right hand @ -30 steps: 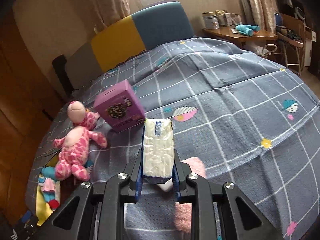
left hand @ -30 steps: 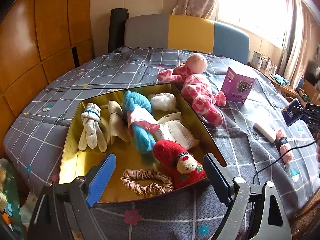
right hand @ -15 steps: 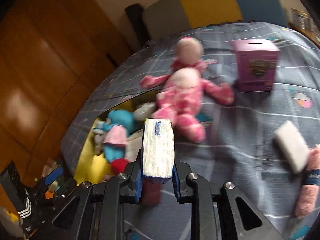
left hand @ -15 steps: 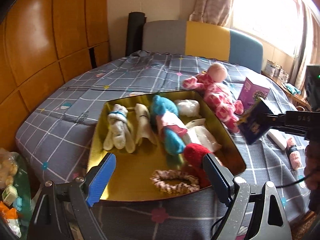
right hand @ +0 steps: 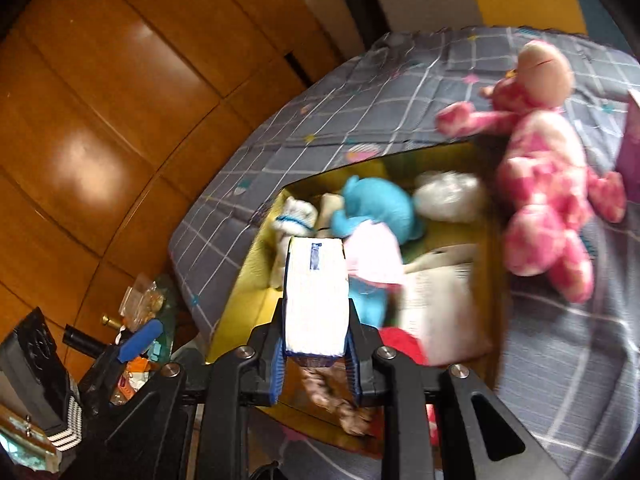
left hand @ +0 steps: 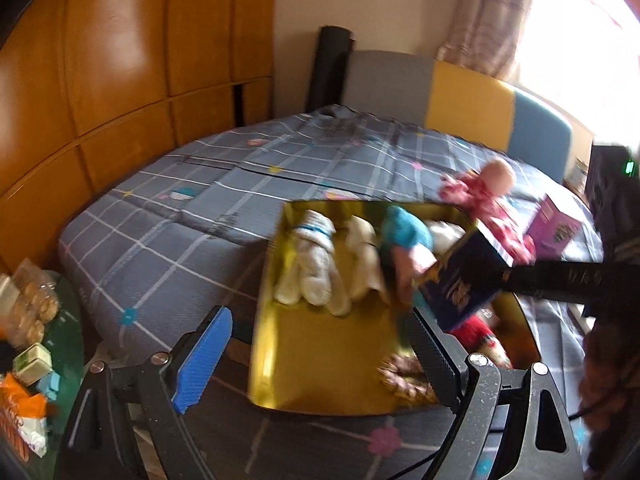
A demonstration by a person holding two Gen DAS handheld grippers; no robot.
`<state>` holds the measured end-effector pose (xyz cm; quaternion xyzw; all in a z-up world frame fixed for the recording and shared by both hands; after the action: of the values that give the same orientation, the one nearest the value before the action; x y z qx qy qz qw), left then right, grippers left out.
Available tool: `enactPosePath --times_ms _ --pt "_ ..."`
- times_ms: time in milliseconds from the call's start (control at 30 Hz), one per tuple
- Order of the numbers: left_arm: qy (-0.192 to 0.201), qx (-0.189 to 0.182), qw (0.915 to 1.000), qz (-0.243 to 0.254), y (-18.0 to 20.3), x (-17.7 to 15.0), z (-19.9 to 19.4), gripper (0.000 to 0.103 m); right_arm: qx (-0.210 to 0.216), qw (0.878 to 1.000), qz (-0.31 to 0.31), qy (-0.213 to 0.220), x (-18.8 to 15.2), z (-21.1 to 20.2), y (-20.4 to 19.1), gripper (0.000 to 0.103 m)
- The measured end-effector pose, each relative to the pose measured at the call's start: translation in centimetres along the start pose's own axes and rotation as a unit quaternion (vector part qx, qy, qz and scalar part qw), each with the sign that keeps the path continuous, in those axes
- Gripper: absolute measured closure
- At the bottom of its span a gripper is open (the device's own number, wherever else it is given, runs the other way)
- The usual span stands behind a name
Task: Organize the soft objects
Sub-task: 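Carry the tissue packet into the gold tray and open the right tool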
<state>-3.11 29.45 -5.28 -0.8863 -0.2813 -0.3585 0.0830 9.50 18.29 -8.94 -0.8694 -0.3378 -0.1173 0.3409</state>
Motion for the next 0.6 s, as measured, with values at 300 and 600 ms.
enactPosePath --times_ms 300,600 --pt "-0.006 0.01 0.9996 -0.024 -2.3 0.1 0.8 0.014 -0.037 0.996 -0.021 -0.083 -1.7 7.7 -0.7 0.077" --pt "-0.01 0.001 0.9999 -0.01 -0.8 -0.4 0.8 0.014 -0.056 0.995 -0.015 -0.079 -2.4 6.8 0.5 0.067"
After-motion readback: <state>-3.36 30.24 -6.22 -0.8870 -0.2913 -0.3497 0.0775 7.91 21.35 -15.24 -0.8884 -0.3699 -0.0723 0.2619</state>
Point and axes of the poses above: each gripper's, at about its wrist camera, not at the fingertips, and z roughly the way its jaws point, y to its right, x to its top, the point moved 10 cm from there along z, roughly the way its jaws point, and after that the axes turned 6 degrees about -y, right-handed, at the moved point
